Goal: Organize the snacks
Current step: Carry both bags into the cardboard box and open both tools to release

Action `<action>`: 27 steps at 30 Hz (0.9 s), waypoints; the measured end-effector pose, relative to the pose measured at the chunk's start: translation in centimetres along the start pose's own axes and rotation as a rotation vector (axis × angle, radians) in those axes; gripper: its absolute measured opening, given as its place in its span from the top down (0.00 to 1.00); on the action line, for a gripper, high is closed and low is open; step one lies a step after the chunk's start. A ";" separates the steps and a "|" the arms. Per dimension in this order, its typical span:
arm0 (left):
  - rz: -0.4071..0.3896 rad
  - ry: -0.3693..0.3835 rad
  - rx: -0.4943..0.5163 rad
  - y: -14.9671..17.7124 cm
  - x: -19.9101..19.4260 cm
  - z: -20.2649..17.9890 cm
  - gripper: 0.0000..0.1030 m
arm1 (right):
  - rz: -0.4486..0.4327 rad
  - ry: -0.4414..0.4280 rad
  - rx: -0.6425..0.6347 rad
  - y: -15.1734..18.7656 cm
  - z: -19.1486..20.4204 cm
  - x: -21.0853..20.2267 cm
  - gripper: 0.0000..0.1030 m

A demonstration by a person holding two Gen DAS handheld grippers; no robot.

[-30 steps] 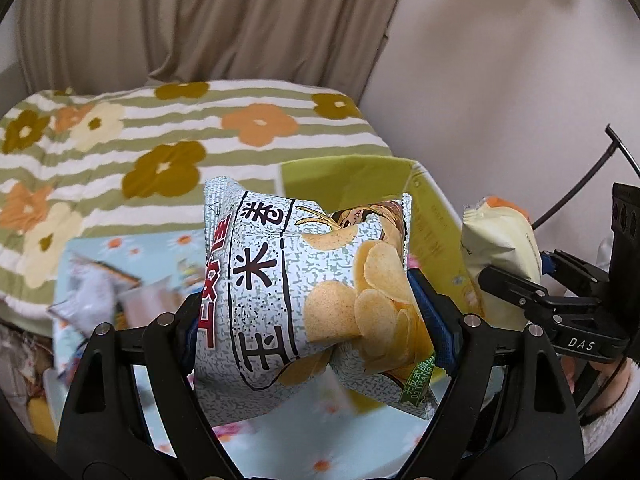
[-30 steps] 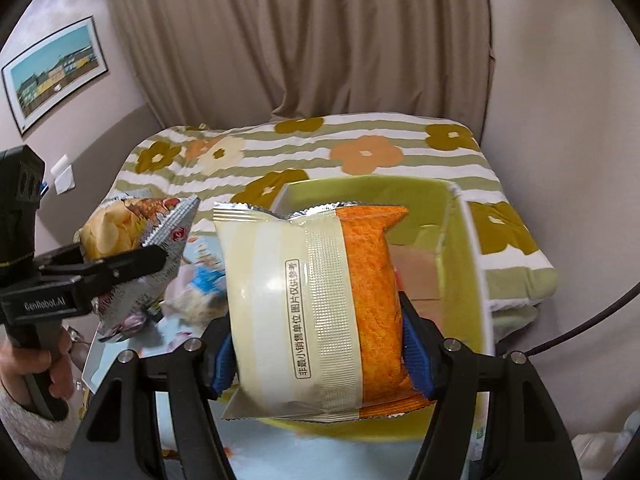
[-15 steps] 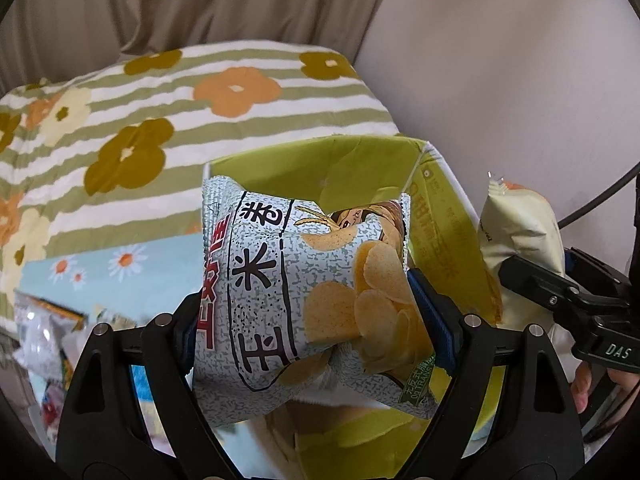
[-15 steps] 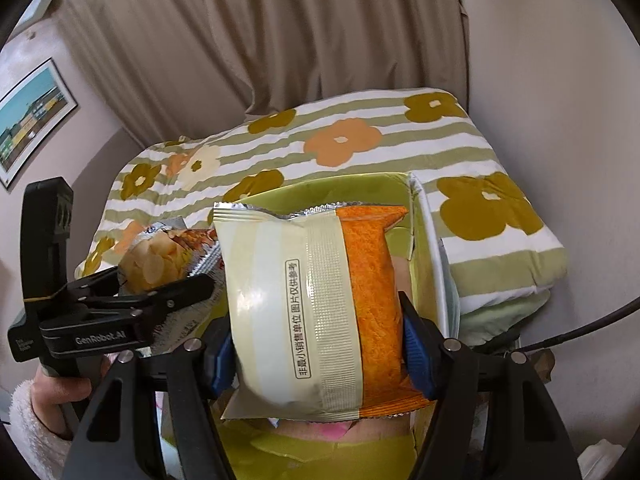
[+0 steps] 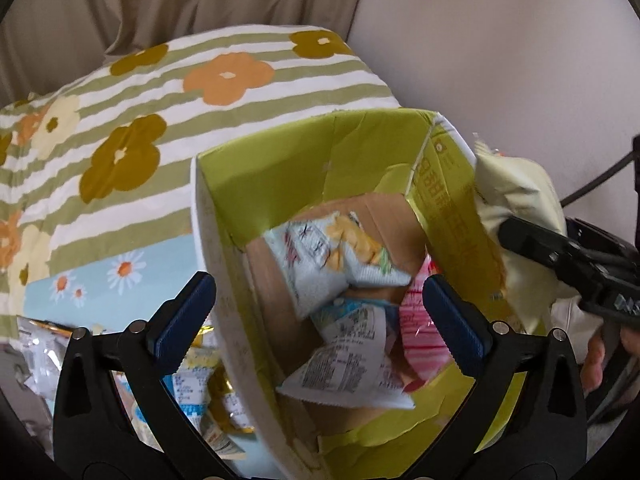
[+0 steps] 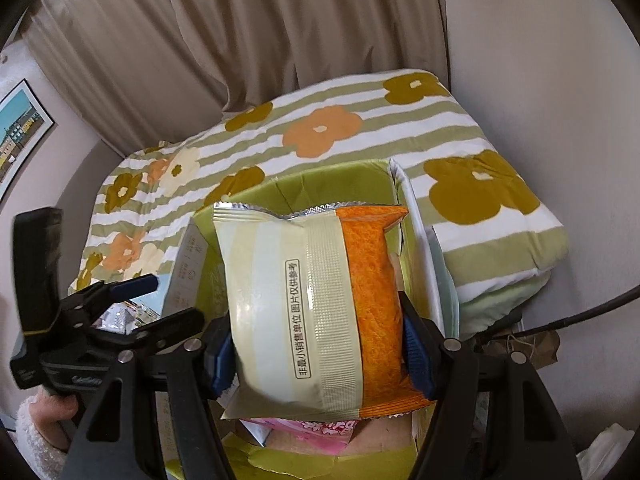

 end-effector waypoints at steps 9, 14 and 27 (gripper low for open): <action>-0.015 0.004 0.012 0.9 -1.2 0.2 0.01 | 0.012 0.013 -0.007 -1.0 0.4 1.2 0.37; -0.028 -0.012 0.009 0.9 -2.0 0.5 0.01 | -0.017 0.025 -0.009 -1.6 0.5 1.4 0.09; -0.053 -0.008 -0.015 2.5 -4.3 -0.1 0.01 | -0.048 0.011 -0.072 0.8 1.6 -1.8 0.04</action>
Point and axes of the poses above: each gripper's, at about its wrist camera, not at the fingertips, and x roughly the way its jaws point, z to its left, y to its underside, the point moved 9 cm from there along x, roughly the way its jaws point, and after that the axes turned 3 degrees about -z, right-handed, at the moved point
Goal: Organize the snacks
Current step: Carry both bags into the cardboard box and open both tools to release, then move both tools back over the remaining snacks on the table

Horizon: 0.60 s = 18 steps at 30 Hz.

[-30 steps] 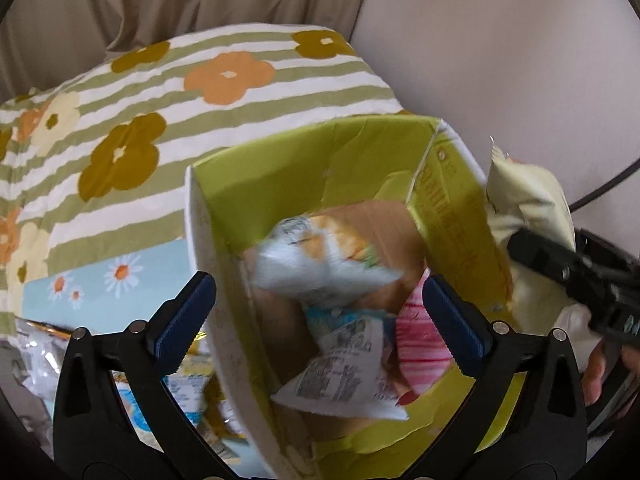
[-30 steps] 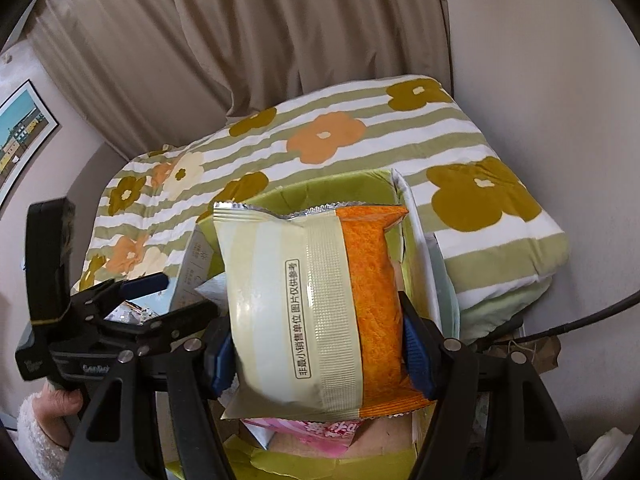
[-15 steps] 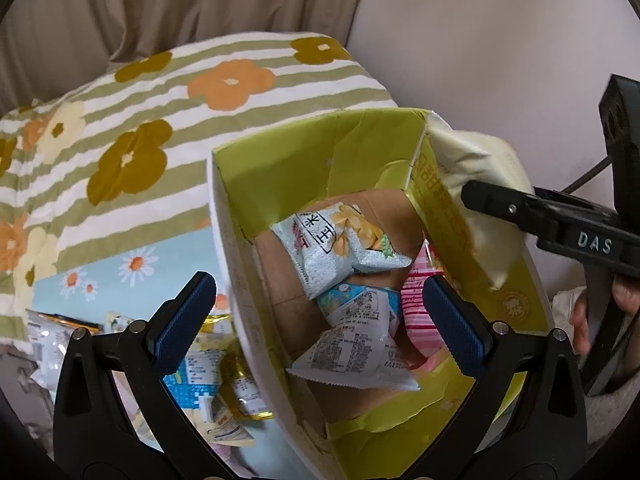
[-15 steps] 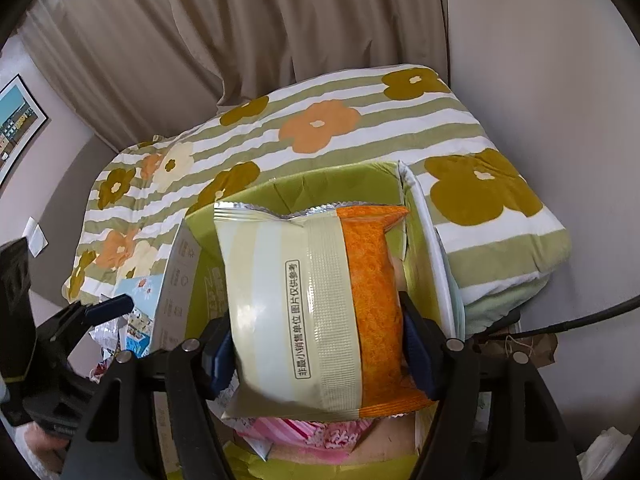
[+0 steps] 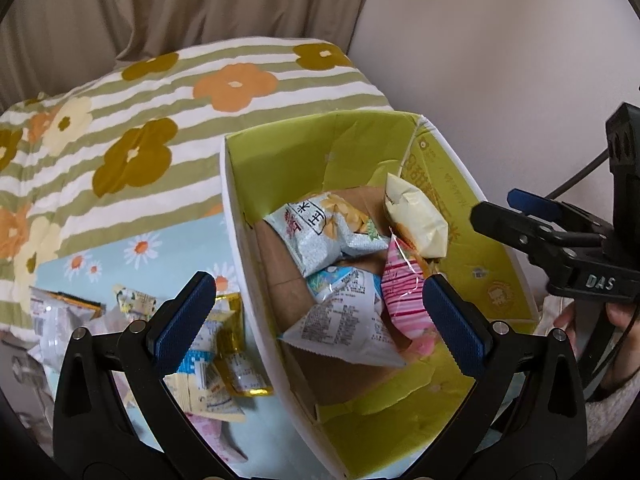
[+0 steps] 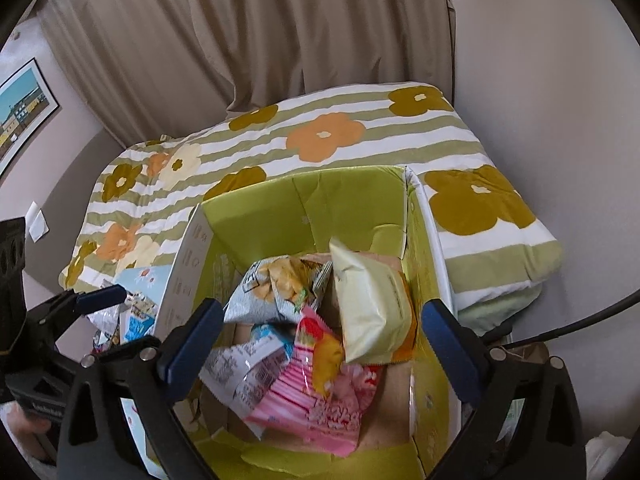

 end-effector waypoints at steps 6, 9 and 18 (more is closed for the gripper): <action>-0.035 -0.008 -0.023 0.8 -2.3 -0.5 0.01 | -0.045 -0.007 -0.043 0.3 0.8 -3.0 0.04; -0.060 -0.013 -0.033 1.3 -3.8 -0.9 0.01 | -0.062 -0.016 -0.065 0.4 1.2 -4.5 0.04; -0.149 -0.079 -0.078 4.1 -9.3 -1.0 0.01 | -0.126 -0.102 -0.149 1.6 4.6 -8.6 0.04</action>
Point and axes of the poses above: each gripper's, at about its wrist camera, not at the fingertips, and x roughly the way its jaws point, z to its left, y to its underside, the point moved 9 cm from there along x, roughly the way its jaws point, and after that the axes turned 3 degrees about -z, right-handed, at the moved point
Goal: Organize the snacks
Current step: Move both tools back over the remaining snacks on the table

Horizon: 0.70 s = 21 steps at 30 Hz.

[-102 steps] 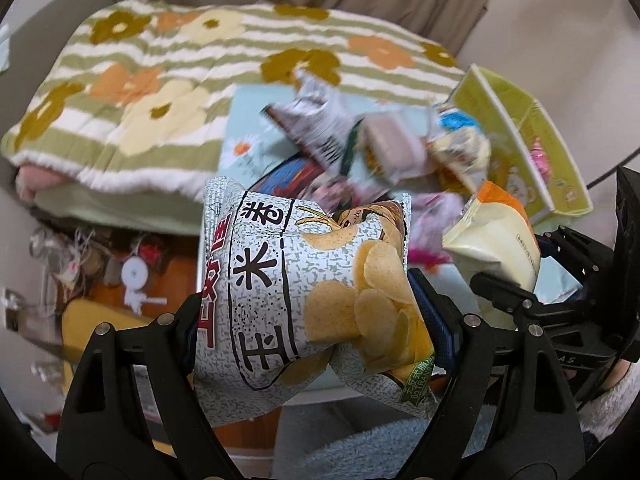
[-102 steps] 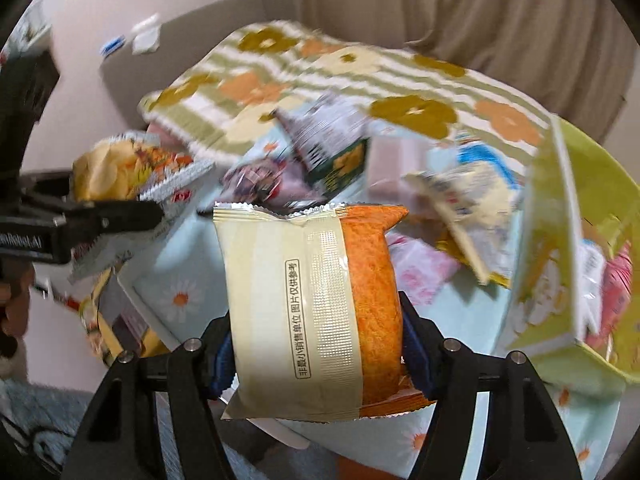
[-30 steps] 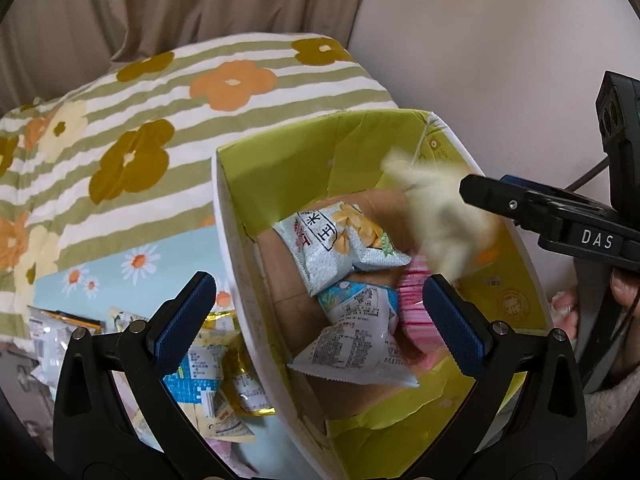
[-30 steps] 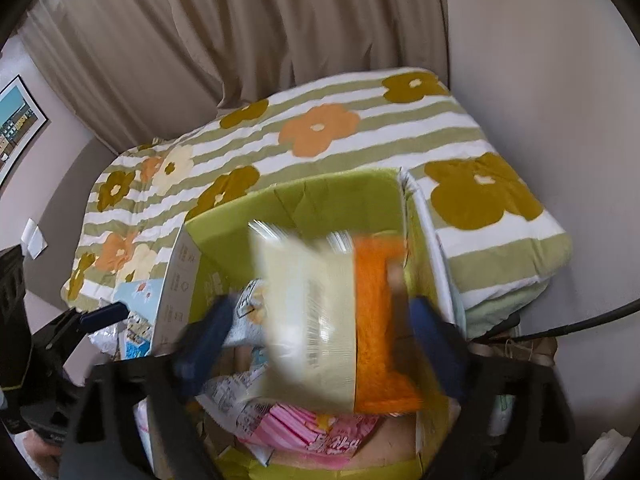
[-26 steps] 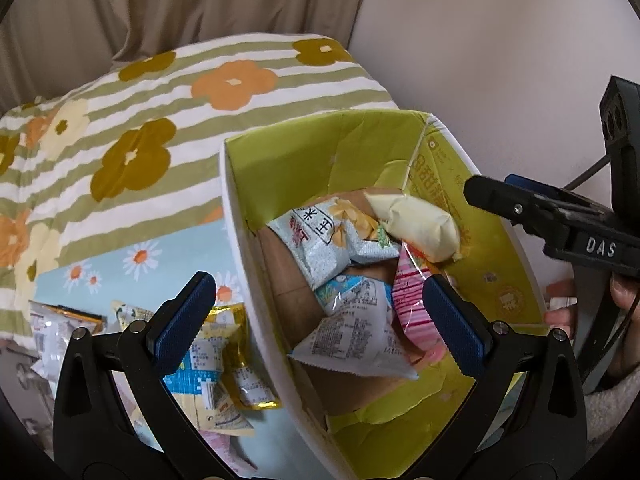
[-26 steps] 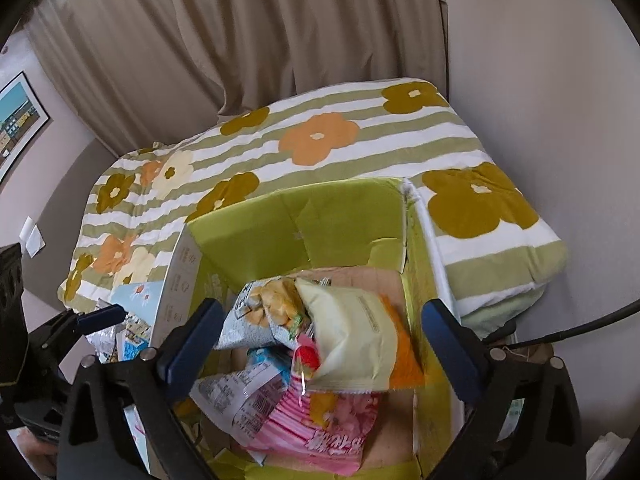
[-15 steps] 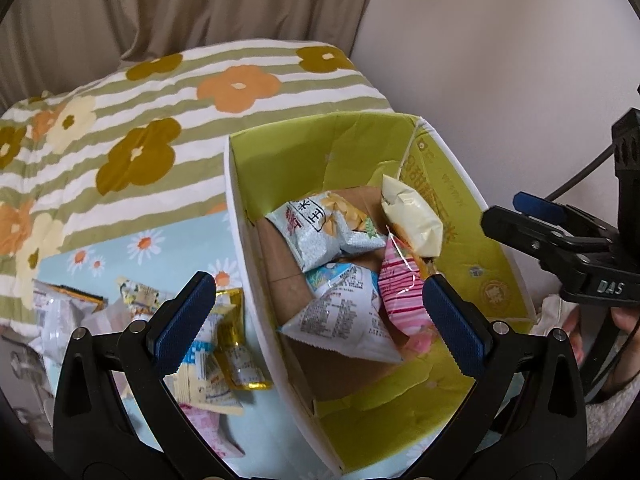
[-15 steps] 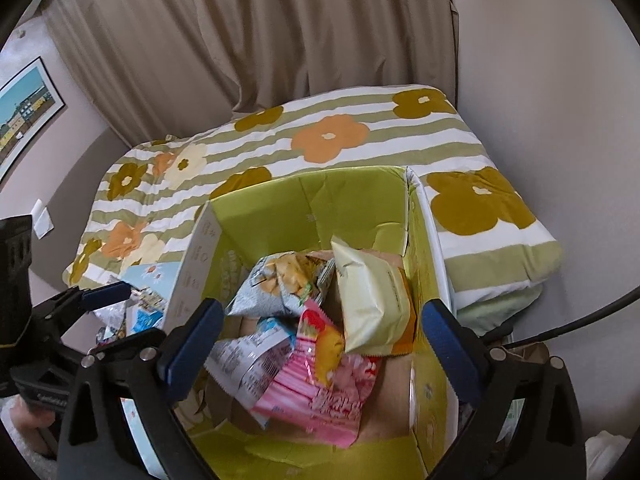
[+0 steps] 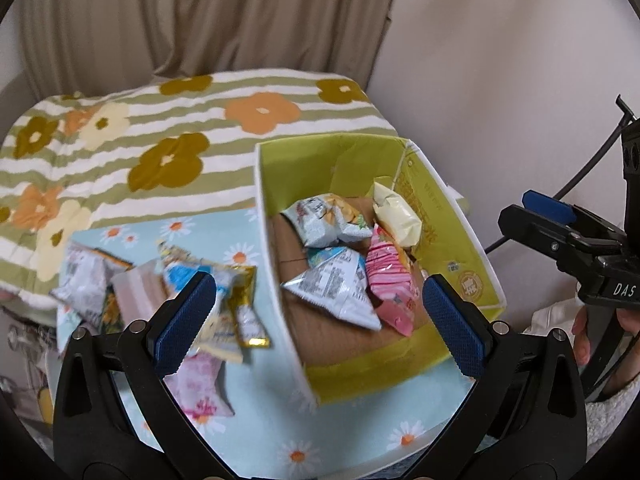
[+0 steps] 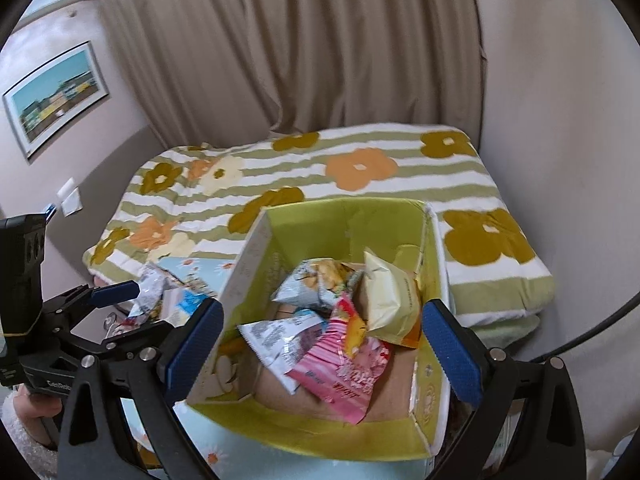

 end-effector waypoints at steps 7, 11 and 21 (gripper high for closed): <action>-0.060 -0.112 -0.075 3.2 -5.8 4.2 0.01 | -0.043 -0.076 -0.097 0.3 5.4 -1.2 0.04; -0.087 -0.164 -0.127 5.0 -8.9 7.9 0.01 | -0.048 -0.122 -0.136 0.8 9.2 -1.1 0.04; -0.087 -0.229 -0.272 7.4 -12.9 19.8 0.01 | 0.009 -0.170 -0.122 3.1 17.2 1.7 0.04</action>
Point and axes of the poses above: each gripper's, at about its wrist camera, not at the fingertips, and x roughly the way its jaws point, z to its left, y to its underside, the point moved 9 cm from there along x, roughly the way its jaws point, and after that the axes turned 3 degrees about -z, right-handed, at the moved point
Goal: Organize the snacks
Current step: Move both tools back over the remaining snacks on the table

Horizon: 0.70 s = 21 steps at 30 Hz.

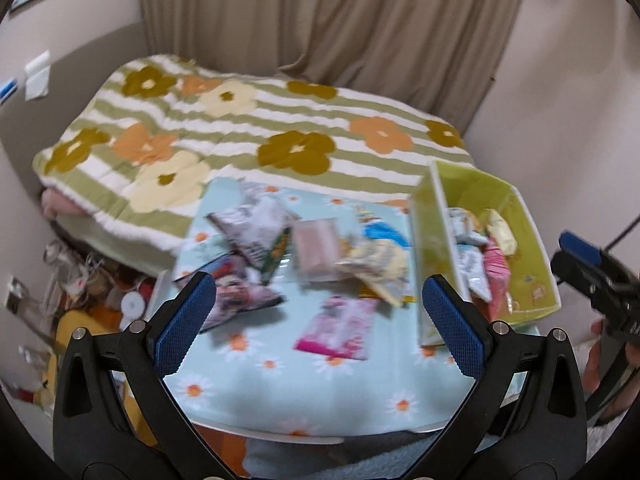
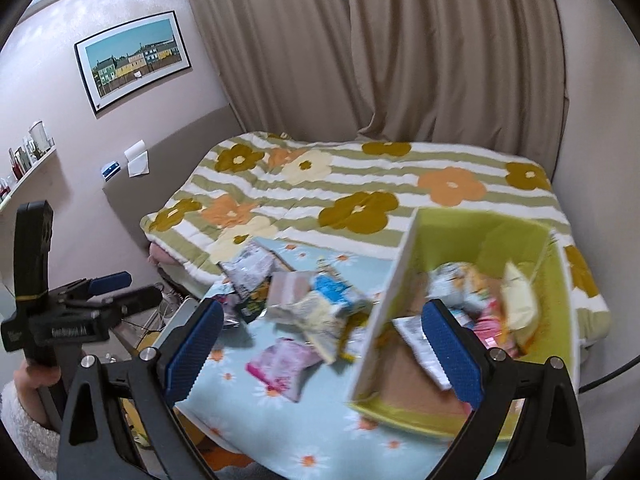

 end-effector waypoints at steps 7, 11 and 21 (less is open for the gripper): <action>0.096 -0.015 -0.094 0.3 2.6 8.2 0.01 | 0.101 0.060 0.097 2.7 3.9 5.5 0.04; 0.167 0.020 -0.132 0.7 5.4 11.0 0.01 | 0.151 0.097 0.158 4.3 4.7 7.8 0.04; 0.358 0.092 -0.136 3.6 14.2 12.7 0.01 | 0.237 0.233 0.288 9.3 4.9 12.5 0.04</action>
Point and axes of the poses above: each gripper's, at about its wrist camera, not at the fingertips, and x roughly the way its jaws point, z to its left, y to its underside, the point moved 9 cm from there along x, roughly the way its jaws point, and after that the axes turned 3 degrees about -z, right-handed, at the moved point
